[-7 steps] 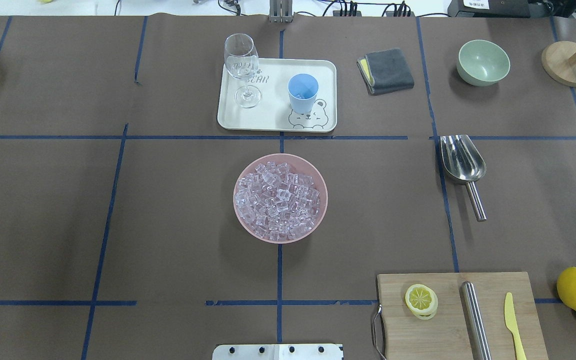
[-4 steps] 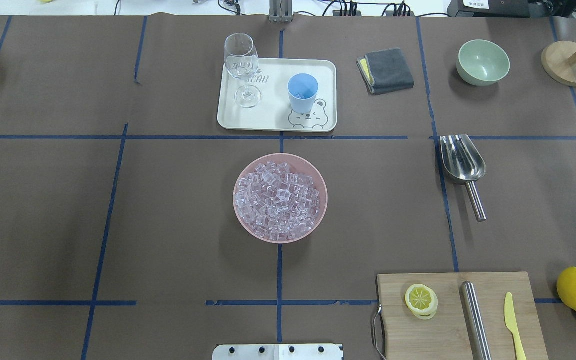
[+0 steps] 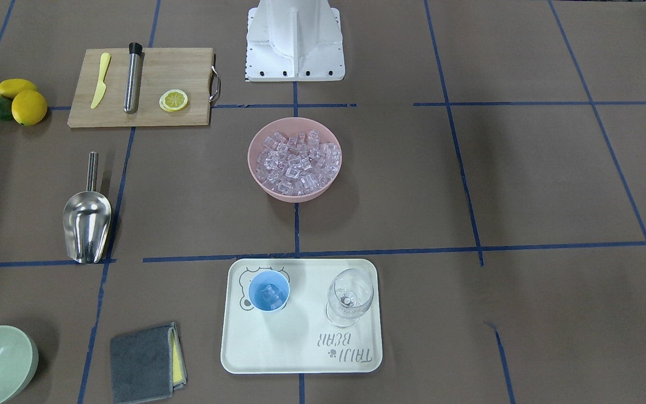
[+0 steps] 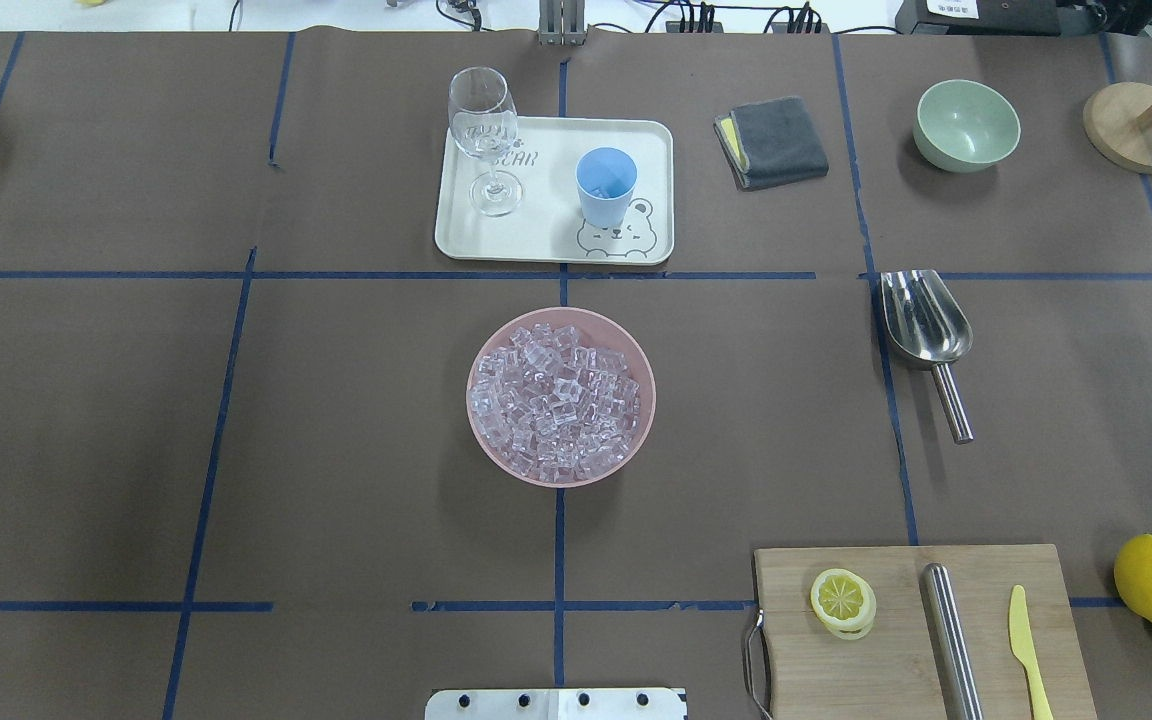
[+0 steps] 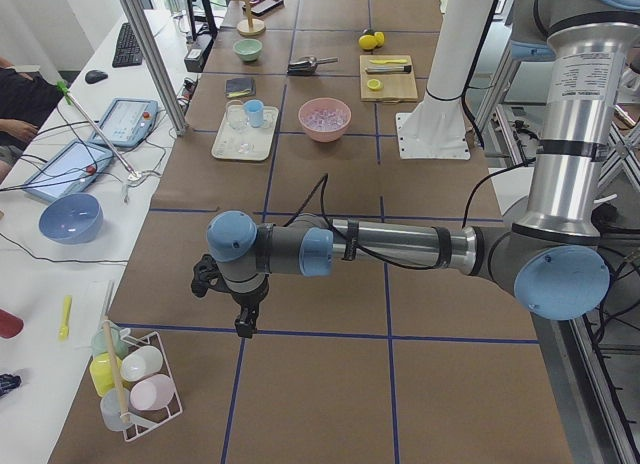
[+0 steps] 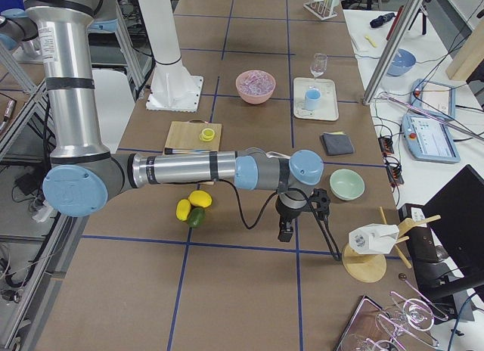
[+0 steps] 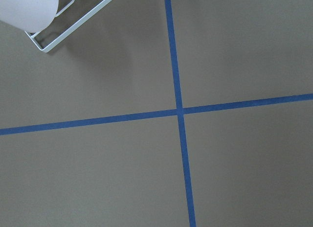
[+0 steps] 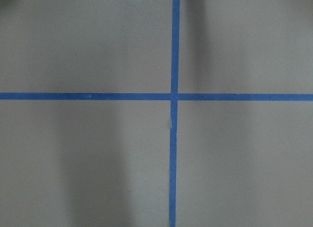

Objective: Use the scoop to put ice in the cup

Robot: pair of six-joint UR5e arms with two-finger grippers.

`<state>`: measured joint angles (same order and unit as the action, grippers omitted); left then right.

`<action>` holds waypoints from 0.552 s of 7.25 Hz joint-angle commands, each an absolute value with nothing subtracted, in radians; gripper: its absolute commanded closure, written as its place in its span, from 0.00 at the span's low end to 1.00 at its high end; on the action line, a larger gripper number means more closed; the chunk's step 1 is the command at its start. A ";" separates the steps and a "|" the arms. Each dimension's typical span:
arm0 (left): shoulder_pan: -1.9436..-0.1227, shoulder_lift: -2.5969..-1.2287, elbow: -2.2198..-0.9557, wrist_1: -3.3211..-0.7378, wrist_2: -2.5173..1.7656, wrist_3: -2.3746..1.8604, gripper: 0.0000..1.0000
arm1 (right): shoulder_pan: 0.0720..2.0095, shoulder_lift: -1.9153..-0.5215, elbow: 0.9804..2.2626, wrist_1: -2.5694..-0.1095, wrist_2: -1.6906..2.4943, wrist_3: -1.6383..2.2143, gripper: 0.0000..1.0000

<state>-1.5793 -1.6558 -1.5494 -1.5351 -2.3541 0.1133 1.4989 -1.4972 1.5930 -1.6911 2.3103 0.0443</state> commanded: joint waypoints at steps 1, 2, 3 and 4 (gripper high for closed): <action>-1.578 -1.652 -1.548 -1.532 -2.350 0.112 0.00 | 1.497 -1.506 1.598 -1.690 2.312 0.043 0.00; -1.578 -1.652 -1.548 -1.534 -2.352 0.109 0.00 | 1.497 -1.506 1.601 -1.690 2.315 0.035 0.00; -1.577 -1.652 -1.548 -1.531 -2.355 0.109 0.00 | 1.497 -1.506 1.601 -1.690 2.312 0.034 0.00; -1.577 -1.654 -1.555 -1.531 -2.353 0.109 0.00 | 1.497 -1.508 1.603 -1.690 2.315 0.034 0.00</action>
<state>-1.5775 -1.6524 -1.5496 -1.5318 -2.3531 0.1093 1.4973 -1.5067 1.6013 -1.6905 2.3130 0.0353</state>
